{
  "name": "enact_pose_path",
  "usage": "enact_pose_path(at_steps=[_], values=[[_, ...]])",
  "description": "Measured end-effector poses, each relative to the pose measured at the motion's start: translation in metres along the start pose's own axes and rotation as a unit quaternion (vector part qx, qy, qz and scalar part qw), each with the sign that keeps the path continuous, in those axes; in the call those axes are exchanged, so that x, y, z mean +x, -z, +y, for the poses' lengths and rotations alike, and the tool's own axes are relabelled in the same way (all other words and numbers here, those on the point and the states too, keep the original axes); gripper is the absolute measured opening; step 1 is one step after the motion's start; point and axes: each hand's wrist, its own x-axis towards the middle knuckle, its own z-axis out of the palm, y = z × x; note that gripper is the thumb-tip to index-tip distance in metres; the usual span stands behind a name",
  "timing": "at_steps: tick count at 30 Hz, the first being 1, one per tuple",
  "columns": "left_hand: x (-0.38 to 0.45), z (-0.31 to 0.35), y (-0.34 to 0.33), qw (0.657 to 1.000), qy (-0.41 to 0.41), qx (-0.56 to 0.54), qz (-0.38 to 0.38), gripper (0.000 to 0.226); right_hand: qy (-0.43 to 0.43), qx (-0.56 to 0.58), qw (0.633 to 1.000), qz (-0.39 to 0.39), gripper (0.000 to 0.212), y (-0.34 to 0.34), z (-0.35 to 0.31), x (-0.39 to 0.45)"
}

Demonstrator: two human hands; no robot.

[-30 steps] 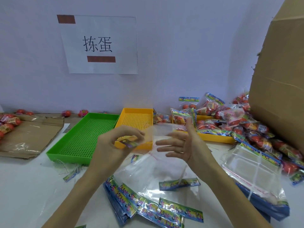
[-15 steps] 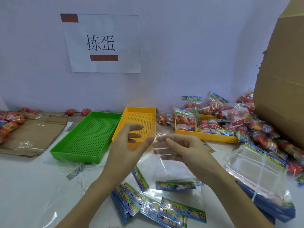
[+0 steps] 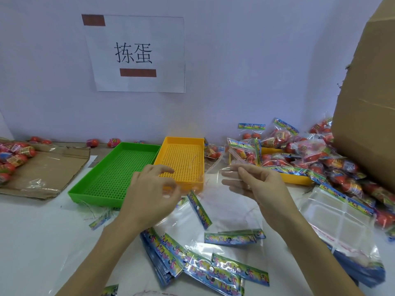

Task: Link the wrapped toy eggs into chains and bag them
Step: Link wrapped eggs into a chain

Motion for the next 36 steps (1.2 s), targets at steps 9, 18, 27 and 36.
enact_pose_path(at_steps=[9,18,27,36], values=[[0.000,0.019,-0.010,0.902,0.090,-0.422,-0.008,0.033,-0.054,-0.041,0.978,-0.196,0.025,-0.011,0.002,-0.010],[0.003,0.001,-0.005,0.912,0.118,-0.393,0.009,0.007,-0.016,-0.071,0.997,-0.018,0.024,-0.007,0.003,-0.005],[0.000,-0.001,0.006,0.995,-0.072,0.014,-0.060,0.055,-0.012,-0.084,0.996,0.012,0.025,-0.002,0.003,0.000],[0.001,-0.002,0.013,0.998,-0.027,-0.063,-0.009,0.038,-0.011,-0.084,0.996,0.011,0.025,-0.003,0.002,0.000]])
